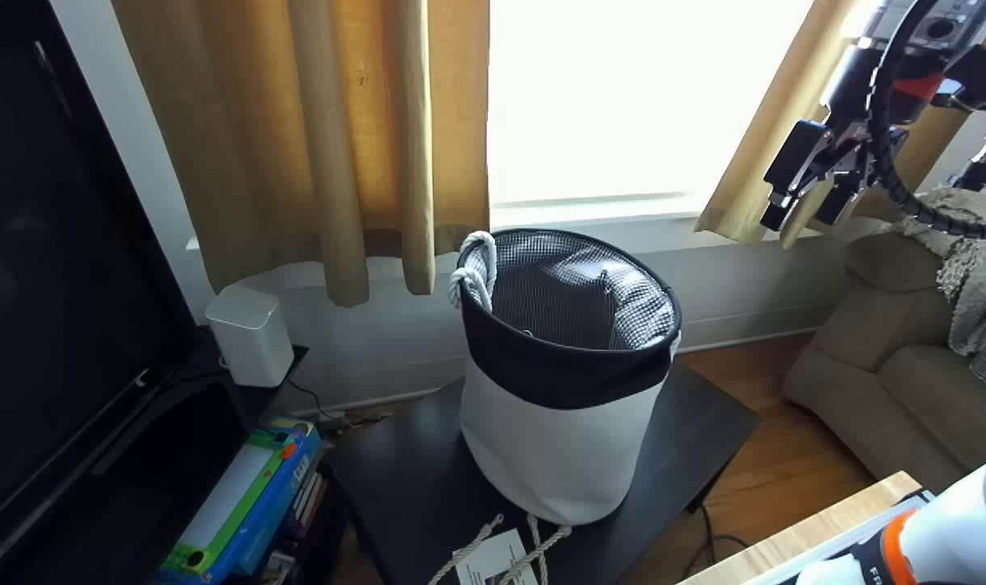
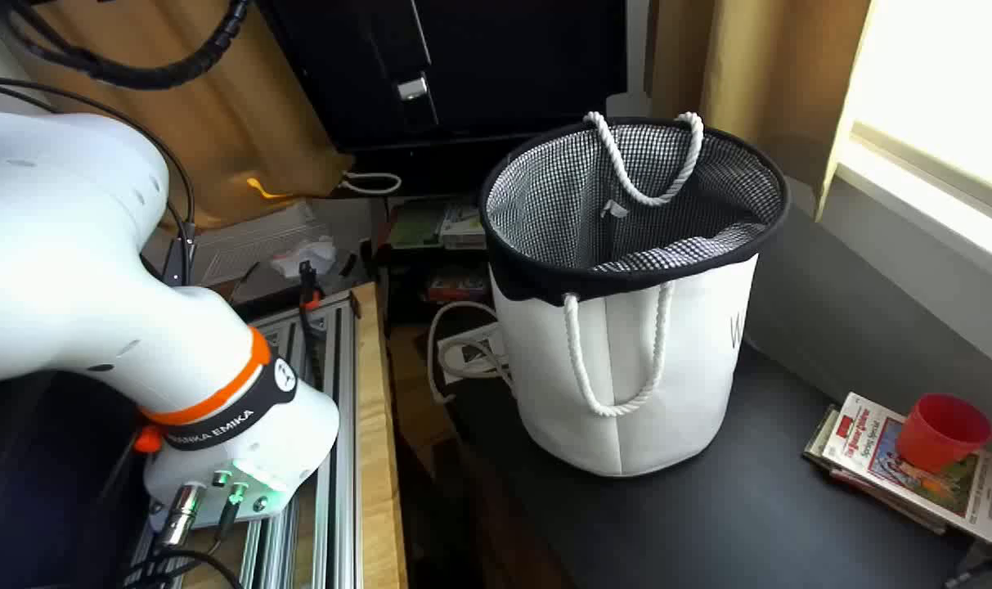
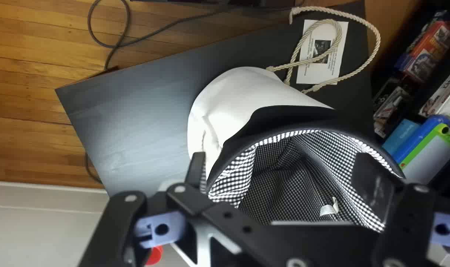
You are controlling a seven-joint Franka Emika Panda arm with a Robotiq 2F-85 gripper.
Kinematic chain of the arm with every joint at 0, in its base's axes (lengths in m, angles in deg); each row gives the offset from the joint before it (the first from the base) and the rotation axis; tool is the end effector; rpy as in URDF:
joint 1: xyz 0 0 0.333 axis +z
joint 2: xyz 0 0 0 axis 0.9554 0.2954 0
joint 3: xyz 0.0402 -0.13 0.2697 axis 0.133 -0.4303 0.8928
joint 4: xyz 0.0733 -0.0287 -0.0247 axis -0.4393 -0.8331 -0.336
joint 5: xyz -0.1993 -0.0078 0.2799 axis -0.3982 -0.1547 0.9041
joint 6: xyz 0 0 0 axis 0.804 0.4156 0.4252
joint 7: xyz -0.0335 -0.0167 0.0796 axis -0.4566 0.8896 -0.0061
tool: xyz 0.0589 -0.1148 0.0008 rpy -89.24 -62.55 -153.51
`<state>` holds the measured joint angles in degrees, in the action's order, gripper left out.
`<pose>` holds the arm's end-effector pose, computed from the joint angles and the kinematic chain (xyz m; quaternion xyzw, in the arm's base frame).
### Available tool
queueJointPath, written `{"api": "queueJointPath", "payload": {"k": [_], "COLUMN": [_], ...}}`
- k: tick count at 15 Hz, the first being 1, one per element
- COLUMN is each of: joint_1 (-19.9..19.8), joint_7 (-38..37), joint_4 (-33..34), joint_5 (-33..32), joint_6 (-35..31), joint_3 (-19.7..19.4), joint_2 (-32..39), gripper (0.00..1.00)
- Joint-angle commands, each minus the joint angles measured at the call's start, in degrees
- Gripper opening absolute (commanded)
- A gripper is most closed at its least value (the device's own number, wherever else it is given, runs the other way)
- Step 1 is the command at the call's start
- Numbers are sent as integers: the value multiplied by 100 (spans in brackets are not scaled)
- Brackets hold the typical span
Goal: Turn the laundry bag upside down
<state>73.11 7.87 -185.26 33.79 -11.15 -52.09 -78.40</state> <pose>0.2448 -0.0147 0.4865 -0.9989 -0.0289 -0.0030 0.0362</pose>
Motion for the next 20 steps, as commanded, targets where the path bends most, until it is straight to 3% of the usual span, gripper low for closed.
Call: {"api": "queueJointPath", "payload": {"k": [1, 6, 8, 13, 20], "joint_1": [-18, -18, -270, 25, 545], "joint_7": [11, 11, -303, 30, 1519], "joint_4": [14, 17, 50, 232, 1002], "joint_5": [9, 9, -152, 445, 1715], "joint_6": [12, 12, -335, -1207, -1342], "joint_3": [12, 13, 47, -279, -662], "joint_2": [6, 6, 81, 1179, 3087], "gripper": [100, 100, 100, 100, 100]}}
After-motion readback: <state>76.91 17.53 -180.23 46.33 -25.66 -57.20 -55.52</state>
